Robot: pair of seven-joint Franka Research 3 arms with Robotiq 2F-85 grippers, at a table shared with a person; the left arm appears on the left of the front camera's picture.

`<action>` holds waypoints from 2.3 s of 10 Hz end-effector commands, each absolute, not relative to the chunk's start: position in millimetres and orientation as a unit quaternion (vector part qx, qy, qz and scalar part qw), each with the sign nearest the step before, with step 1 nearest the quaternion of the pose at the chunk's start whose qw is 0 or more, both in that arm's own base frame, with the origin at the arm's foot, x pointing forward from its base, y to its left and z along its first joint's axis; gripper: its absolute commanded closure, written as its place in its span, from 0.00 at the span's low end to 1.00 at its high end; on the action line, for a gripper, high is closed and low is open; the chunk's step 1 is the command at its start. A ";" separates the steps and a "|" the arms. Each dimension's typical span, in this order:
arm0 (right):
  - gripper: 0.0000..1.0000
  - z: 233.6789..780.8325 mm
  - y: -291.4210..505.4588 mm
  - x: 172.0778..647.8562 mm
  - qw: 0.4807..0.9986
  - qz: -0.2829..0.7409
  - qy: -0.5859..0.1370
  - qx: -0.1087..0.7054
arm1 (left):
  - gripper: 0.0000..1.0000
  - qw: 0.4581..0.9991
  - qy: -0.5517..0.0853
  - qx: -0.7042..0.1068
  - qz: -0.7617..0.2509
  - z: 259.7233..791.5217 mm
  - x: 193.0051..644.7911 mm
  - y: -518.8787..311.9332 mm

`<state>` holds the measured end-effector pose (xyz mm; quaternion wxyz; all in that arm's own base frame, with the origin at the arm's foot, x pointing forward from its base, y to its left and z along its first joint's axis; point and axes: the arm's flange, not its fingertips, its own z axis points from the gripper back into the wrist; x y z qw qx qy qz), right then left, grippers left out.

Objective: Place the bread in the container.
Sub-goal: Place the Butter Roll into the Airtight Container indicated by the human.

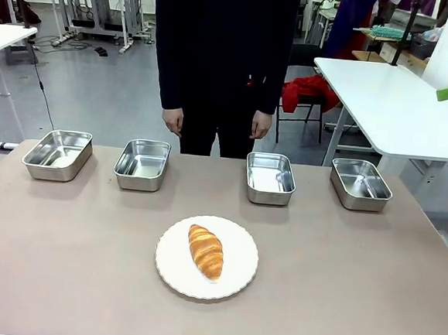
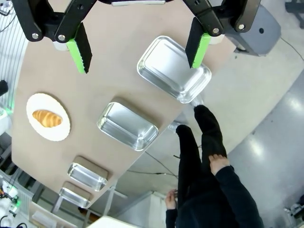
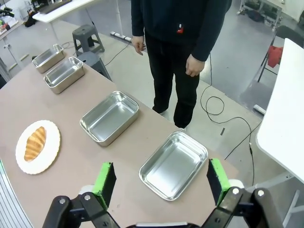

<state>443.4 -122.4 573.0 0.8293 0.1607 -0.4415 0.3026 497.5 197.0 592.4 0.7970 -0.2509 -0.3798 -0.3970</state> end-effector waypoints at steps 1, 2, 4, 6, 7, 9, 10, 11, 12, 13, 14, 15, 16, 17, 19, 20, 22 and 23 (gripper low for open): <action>0.00 566.0 -125.0 445.2 0.823 0.310 -0.448 0.159 | 0.00 0.792 -0.390 -0.249 -0.398 591.2 491.1 196.5; 0.00 564.3 -125.0 447.3 0.825 0.308 -0.445 0.162 | 0.00 0.789 -0.382 -0.257 -0.405 589.6 491.8 196.0; 0.00 561.9 -125.9 450.6 0.830 0.314 -0.430 0.167 | 0.00 0.788 -0.377 -0.265 -0.407 588.1 495.6 196.1; 0.00 567.0 -123.4 446.1 0.835 0.300 -0.434 0.159 | 0.00 0.796 -0.375 -0.258 -0.398 589.4 496.5 196.4; 0.00 567.0 -123.4 446.1 0.835 0.300 -0.434 0.159 | 0.00 0.796 -0.375 -0.258 -0.398 589.4 496.5 196.4; 0.00 567.0 -123.4 446.1 0.835 0.300 -0.434 0.159 | 0.00 0.796 -0.375 -0.258 -0.398 589.4 496.5 196.4; 0.00 567.0 -123.4 446.1 0.835 0.300 -0.434 0.159 | 0.00 0.796 -0.375 -0.258 -0.398 589.4 496.5 196.4; 0.00 567.0 -123.4 446.1 0.835 0.300 -0.434 0.159 | 0.00 0.796 -0.375 -0.258 -0.398 589.4 496.5 196.4; 0.00 567.0 -123.4 446.1 0.835 0.300 -0.434 0.159 | 0.00 0.796 -0.375 -0.258 -0.398 589.4 496.5 196.4; 0.00 567.0 -123.4 446.1 0.835 0.300 -0.434 0.159 | 0.00 0.796 -0.375 -0.258 -0.398 589.4 496.5 196.4; 0.00 567.0 -123.4 446.1 0.835 0.300 -0.434 0.159 | 0.00 0.796 -0.375 -0.258 -0.398 589.4 496.5 196.4; 0.00 567.0 -123.4 446.1 0.835 0.300 -0.434 0.159 | 0.00 0.796 -0.375 -0.258 -0.398 589.4 496.5 196.4; 0.00 567.0 -123.4 446.1 0.835 0.300 -0.434 0.159 | 0.00 0.796 -0.375 -0.258 -0.398 589.4 496.5 196.4; 0.00 567.0 -123.4 446.1 0.835 0.300 -0.434 0.159 | 0.00 0.796 -0.375 -0.258 -0.398 589.4 496.5 196.4; 0.00 567.0 -123.4 446.1 0.835 0.300 -0.434 0.159 | 0.00 0.796 -0.375 -0.258 -0.398 589.4 496.5 196.4; 0.00 567.0 -123.4 446.1 0.835 0.300 -0.434 0.159 | 0.00 0.796 -0.375 -0.258 -0.398 589.4 496.5 196.4; 0.00 567.0 -123.4 446.1 0.835 0.300 -0.434 0.159 | 0.00 0.796 -0.375 -0.258 -0.398 589.4 496.5 196.4; 0.00 567.0 -123.4 446.1 0.835 0.300 -0.434 0.159 | 0.00 0.796 -0.375 -0.258 -0.398 589.4 496.5 196.4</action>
